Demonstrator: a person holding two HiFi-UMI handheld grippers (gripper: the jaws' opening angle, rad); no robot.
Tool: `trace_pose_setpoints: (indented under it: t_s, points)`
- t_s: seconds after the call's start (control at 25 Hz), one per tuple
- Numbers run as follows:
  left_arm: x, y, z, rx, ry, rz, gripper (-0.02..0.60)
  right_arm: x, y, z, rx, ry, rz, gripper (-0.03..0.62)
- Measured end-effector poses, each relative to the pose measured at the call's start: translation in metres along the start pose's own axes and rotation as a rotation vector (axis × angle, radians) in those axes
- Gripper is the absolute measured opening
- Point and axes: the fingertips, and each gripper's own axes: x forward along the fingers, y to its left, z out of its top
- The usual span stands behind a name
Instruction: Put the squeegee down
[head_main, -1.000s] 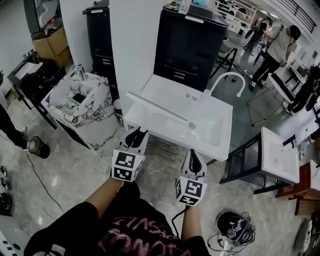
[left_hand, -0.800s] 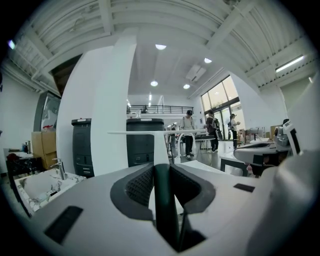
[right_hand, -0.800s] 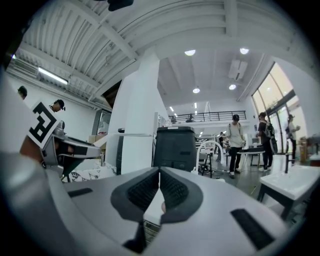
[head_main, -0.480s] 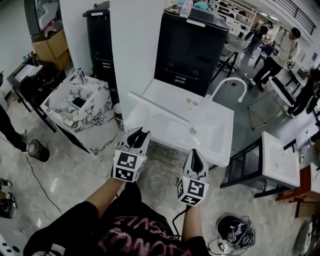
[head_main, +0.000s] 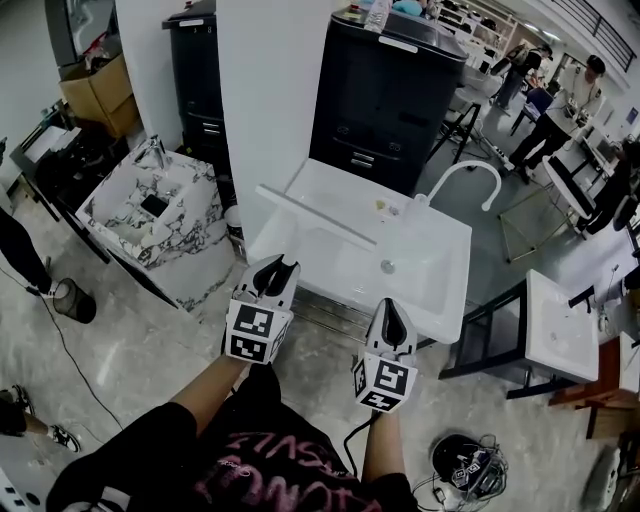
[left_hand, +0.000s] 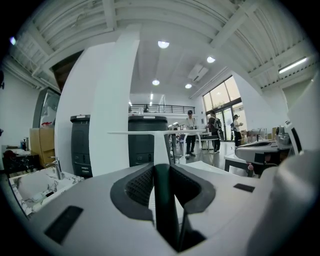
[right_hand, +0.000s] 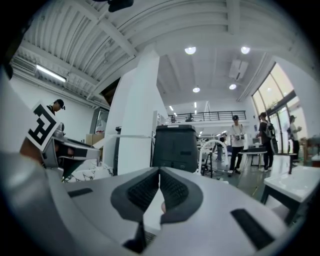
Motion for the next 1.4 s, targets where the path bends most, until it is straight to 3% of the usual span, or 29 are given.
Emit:
trace_pose_setpoints:
  t_s: [1.4]
  points:
    - [0.145, 0.061, -0.021, -0.018, 0.074, -0.026, 0.094, 0.152, -0.013, -0.025, 0.024, 0.074, -0.017, 0.021]
